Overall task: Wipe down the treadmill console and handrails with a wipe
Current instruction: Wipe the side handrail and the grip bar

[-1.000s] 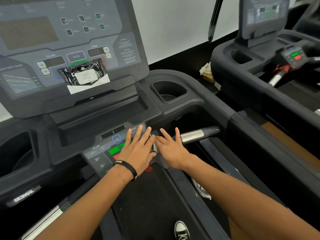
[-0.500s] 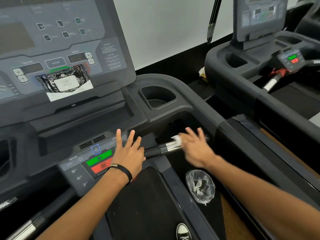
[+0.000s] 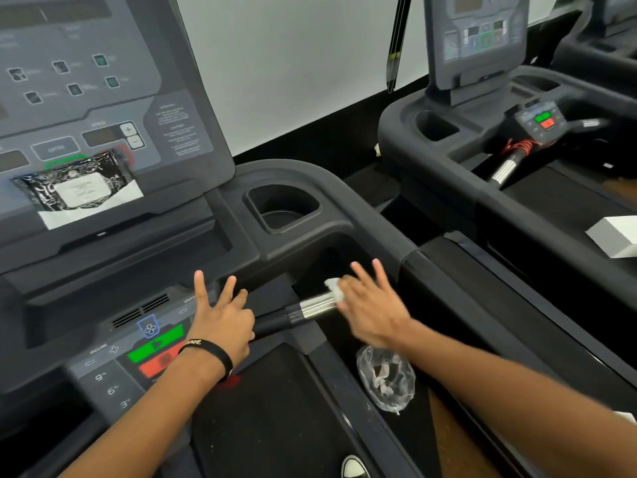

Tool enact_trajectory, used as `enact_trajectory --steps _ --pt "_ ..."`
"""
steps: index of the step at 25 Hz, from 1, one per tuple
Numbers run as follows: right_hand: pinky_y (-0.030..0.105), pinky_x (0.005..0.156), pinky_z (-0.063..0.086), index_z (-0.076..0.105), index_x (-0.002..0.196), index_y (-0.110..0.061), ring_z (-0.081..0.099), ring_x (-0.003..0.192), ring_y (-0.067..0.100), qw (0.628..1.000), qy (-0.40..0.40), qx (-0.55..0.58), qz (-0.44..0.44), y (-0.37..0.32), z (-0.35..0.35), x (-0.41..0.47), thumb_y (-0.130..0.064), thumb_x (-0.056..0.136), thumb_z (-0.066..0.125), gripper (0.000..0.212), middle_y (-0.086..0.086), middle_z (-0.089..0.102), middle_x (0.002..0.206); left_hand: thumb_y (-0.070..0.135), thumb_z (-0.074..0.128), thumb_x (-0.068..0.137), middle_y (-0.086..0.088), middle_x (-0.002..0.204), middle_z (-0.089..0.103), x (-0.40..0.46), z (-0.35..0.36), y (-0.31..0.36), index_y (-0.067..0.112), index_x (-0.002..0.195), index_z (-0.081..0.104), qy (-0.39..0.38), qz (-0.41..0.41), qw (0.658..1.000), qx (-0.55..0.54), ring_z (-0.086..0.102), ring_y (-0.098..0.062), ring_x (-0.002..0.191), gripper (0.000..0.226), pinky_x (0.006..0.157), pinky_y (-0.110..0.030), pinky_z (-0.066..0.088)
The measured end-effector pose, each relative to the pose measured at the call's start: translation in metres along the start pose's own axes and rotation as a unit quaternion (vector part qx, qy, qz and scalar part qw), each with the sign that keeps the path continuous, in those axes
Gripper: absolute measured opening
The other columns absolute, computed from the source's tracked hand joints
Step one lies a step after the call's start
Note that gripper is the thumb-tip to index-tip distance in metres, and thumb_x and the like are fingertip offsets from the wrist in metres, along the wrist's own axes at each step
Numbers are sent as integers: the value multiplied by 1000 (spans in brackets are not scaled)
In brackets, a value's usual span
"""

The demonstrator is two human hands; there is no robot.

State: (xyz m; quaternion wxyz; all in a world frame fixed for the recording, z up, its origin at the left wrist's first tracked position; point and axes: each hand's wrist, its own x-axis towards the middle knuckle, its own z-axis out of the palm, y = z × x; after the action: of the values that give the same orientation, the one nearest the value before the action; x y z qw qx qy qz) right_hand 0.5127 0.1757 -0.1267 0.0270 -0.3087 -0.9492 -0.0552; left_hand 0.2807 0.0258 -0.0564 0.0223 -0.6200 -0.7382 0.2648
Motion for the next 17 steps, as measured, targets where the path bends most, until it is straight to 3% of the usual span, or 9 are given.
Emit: enact_trajectory --steps 4,7,10,13,17 --pt "59 120 -10 44 146 -5 14 153 34 985 -79 -148 -39 63 -5 -5 -44 101 25 62 12 52 148 40 51 94 -3 155 32 3 -1 1 28 118 63 -1 -1 1000 -3 2 -29 149 29 97 -78 -19" --pt "61 118 -16 26 155 -4 -5 153 37 978 -108 -174 -23 57 -2 -10 -40 101 31 65 14 31 161 42 52 94 -1 152 36 4 -1 1 28 118 63 -3 -1 1000 -4 4 -30 149 30 95 -79 -20" --pt "60 118 -17 11 157 -1 -11 152 39 982 -115 -147 3 40 -1 -19 -34 99 36 71 20 19 164 42 53 93 -1 150 38 4 -2 1 28 121 62 -3 -1 1000 -10 5 -30 149 33 96 -79 -20" --pt "58 120 -9 16 155 2 2 153 39 992 -88 -90 7 31 3 -24 -30 92 37 74 24 25 161 40 53 93 -2 150 37 6 -3 1 27 121 61 2 5 1000 -5 4 -31 149 32 95 -79 -20" --pt "44 122 -8 16 157 -5 15 153 29 992 -45 95 67 -1 0 -21 -41 99 26 69 13 26 162 34 56 90 -3 152 34 10 -5 2 25 120 61 -3 8 1000 6 2 -29 149 32 93 -79 -22"
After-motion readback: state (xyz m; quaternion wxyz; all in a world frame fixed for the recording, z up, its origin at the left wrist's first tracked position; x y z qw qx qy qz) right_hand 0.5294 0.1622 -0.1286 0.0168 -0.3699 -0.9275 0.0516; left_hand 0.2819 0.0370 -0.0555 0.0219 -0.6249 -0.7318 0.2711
